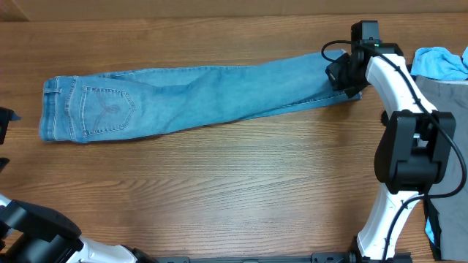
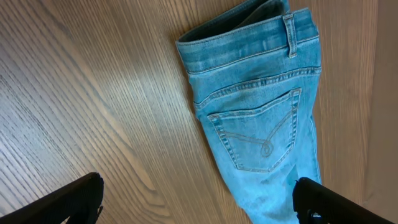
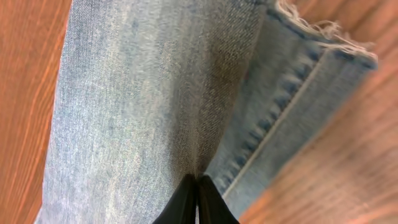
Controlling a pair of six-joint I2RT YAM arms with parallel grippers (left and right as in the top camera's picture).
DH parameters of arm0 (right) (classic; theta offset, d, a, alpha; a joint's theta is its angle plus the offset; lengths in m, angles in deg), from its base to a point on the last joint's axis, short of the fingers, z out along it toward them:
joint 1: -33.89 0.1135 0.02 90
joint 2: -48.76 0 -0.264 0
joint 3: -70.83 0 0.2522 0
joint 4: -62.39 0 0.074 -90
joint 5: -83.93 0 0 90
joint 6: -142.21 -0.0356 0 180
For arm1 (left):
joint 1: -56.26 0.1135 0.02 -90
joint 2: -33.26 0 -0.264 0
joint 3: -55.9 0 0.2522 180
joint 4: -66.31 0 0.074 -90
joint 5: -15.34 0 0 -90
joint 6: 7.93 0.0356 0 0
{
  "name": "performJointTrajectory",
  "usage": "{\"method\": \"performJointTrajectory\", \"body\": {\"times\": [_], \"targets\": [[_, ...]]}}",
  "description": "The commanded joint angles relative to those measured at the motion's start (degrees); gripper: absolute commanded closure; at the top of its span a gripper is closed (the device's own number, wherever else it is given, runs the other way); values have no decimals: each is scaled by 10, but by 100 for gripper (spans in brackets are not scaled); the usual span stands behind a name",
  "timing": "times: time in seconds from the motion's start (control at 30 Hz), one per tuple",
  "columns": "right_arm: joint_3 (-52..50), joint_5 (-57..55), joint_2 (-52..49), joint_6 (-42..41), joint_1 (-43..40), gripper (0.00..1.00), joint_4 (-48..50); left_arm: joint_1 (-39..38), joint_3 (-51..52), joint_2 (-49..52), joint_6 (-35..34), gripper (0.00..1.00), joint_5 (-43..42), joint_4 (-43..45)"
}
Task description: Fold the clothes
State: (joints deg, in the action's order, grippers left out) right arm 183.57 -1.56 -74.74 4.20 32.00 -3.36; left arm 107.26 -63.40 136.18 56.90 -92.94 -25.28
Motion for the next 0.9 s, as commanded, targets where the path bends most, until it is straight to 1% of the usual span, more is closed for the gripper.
{"method": "performJointTrajectory", "body": {"times": [0.0,0.33,0.37,0.43,0.5,0.57,0.63,0.67,0.77,0.87], "targets": [[-3,-13,18,-5,-4,96,-15,-2,-7,-10,-4,0,-6,1],[-3,-15,18,-4,-3,96,-26,-2,-7,-10,-4,0,-6,1],[-3,-15,18,0,-3,94,-26,-2,-7,-10,-4,0,-6,1],[-3,-15,18,14,-3,78,-28,-2,-7,-10,-4,0,-6,1],[0,-16,19,38,-5,73,-40,-2,-7,-10,-4,0,-6,1],[5,-31,20,57,-8,65,-51,-2,-7,-10,-4,0,-6,1],[11,-43,21,75,-10,53,-55,-2,-7,-10,-4,0,-6,1],[16,-42,22,103,-10,51,-51,-2,-7,-10,-3,0,-6,1],[21,-40,22,163,-10,50,-42,-2,-7,-10,-4,0,-6,1],[20,-41,21,188,-14,51,-29,-2,-7,-10,-4,0,-6,1]]}}
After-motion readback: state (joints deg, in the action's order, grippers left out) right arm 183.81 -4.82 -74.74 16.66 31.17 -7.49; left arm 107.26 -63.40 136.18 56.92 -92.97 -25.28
